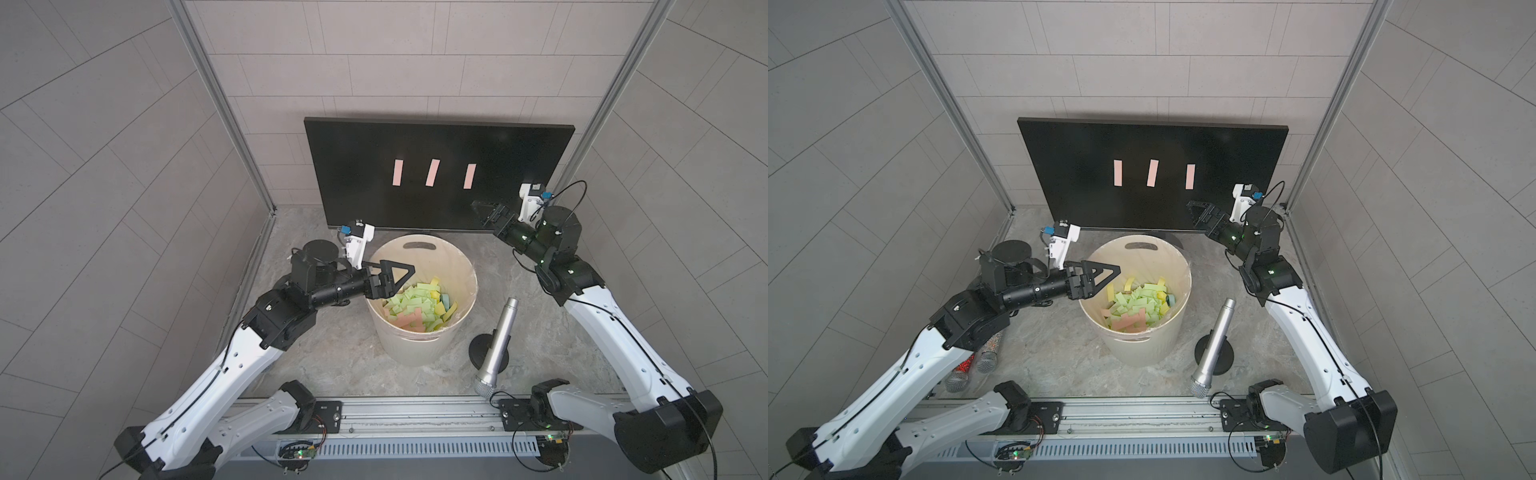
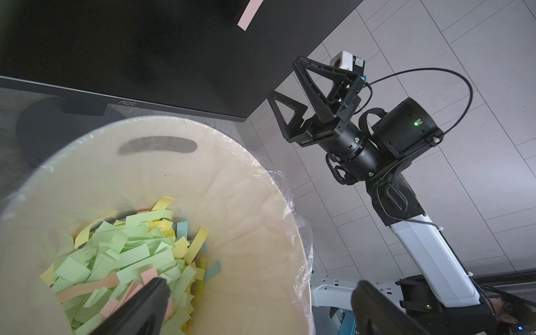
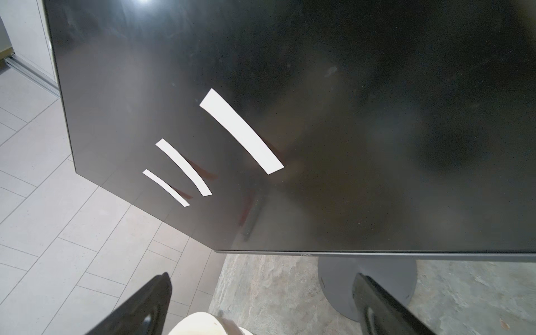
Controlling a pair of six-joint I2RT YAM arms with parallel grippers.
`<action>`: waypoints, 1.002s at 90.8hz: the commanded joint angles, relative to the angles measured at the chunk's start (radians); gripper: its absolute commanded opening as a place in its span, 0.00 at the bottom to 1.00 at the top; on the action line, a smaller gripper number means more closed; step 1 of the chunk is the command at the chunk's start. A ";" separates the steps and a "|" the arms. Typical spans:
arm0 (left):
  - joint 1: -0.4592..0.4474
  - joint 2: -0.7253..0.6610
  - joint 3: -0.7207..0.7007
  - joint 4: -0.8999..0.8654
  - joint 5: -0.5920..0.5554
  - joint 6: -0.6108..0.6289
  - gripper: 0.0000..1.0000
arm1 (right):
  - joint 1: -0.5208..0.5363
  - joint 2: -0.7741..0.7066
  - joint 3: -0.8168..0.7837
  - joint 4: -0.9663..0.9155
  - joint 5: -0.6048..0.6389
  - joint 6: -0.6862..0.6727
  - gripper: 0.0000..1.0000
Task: Remove the sticky note from the monitor
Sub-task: Tear off the sticky note from the monitor.
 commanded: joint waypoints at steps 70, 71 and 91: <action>0.037 -0.031 0.013 0.008 -0.038 0.077 1.00 | -0.004 0.246 0.144 0.215 -0.045 0.095 0.93; 0.037 -0.031 0.012 0.008 -0.038 0.077 1.00 | -0.004 0.248 0.146 0.217 -0.046 0.096 0.93; 0.046 -0.037 0.004 0.010 -0.040 0.082 1.00 | -0.003 0.288 0.168 0.263 -0.054 0.132 0.91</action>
